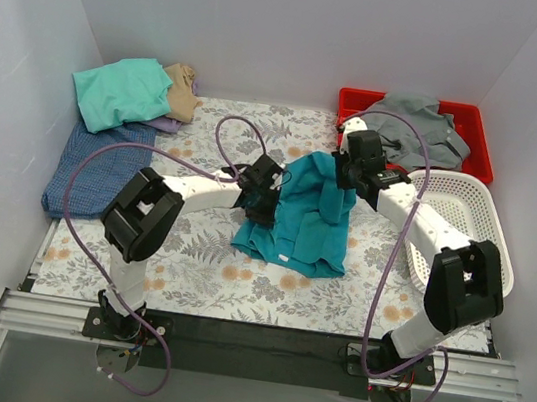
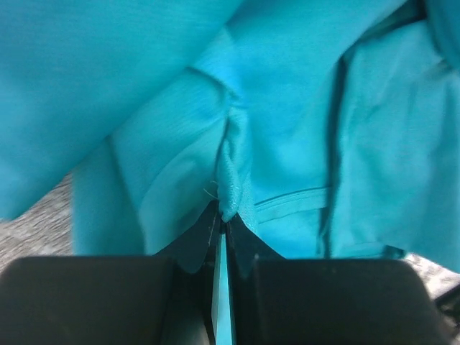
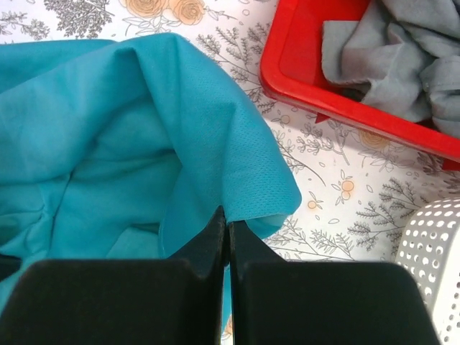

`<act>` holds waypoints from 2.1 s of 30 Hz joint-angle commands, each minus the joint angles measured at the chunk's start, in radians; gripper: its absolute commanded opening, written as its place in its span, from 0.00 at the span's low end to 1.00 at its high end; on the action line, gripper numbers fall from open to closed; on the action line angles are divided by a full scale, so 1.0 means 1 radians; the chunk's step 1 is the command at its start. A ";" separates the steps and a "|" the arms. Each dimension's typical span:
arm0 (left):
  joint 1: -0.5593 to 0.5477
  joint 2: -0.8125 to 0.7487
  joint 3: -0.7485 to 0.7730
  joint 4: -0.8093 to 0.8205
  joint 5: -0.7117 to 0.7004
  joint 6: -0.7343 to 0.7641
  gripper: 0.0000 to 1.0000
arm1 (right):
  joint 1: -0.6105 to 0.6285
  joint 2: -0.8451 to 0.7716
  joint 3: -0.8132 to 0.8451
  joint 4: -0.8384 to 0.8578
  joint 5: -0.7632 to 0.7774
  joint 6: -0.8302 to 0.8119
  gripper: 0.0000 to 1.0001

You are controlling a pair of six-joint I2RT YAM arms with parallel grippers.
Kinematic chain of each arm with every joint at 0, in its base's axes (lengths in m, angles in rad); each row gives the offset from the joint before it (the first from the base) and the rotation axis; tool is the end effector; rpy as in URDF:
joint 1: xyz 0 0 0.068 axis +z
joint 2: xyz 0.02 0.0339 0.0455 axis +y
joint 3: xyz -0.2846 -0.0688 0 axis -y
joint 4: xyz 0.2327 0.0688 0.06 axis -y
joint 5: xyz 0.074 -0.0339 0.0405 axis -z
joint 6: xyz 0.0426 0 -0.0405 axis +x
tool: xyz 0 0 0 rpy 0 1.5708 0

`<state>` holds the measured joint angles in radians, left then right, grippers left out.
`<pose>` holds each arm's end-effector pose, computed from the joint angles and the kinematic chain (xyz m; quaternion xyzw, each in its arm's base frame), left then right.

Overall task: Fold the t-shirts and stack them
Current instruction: Flatten the tshirt out

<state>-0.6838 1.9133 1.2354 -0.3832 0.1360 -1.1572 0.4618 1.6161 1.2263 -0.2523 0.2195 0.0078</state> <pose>0.2996 -0.2516 0.1809 -0.2097 0.9426 -0.2400 0.0999 0.3296 0.1537 0.2957 -0.1522 0.8770 0.0083 0.4557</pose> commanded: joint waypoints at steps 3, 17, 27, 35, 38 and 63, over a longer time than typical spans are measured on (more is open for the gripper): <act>0.073 -0.238 0.067 -0.152 -0.183 0.076 0.00 | -0.018 -0.139 -0.066 0.010 0.070 0.011 0.01; 0.435 -0.554 0.226 -0.362 -0.334 0.221 0.00 | -0.026 -0.476 -0.082 -0.289 0.173 0.099 0.01; 0.449 -0.447 0.340 -0.431 -0.172 0.284 0.00 | -0.019 -0.381 -0.103 -0.729 -0.037 0.195 0.03; 0.445 -0.387 0.222 -0.442 0.085 0.277 0.00 | -0.002 -0.563 -0.013 -0.572 0.173 0.252 0.53; 0.426 -0.366 0.165 -0.442 0.149 0.278 0.00 | -0.003 -0.498 0.038 -0.389 -0.032 0.146 0.59; 0.339 -0.330 -0.111 -0.352 0.031 0.139 0.00 | 0.176 0.548 0.657 -0.202 -0.457 0.072 0.60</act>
<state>-0.3473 1.5936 1.1301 -0.7536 0.1909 -1.0111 0.6163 2.1155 1.7924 -0.4385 -0.2192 0.0967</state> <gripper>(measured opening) 0.014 0.594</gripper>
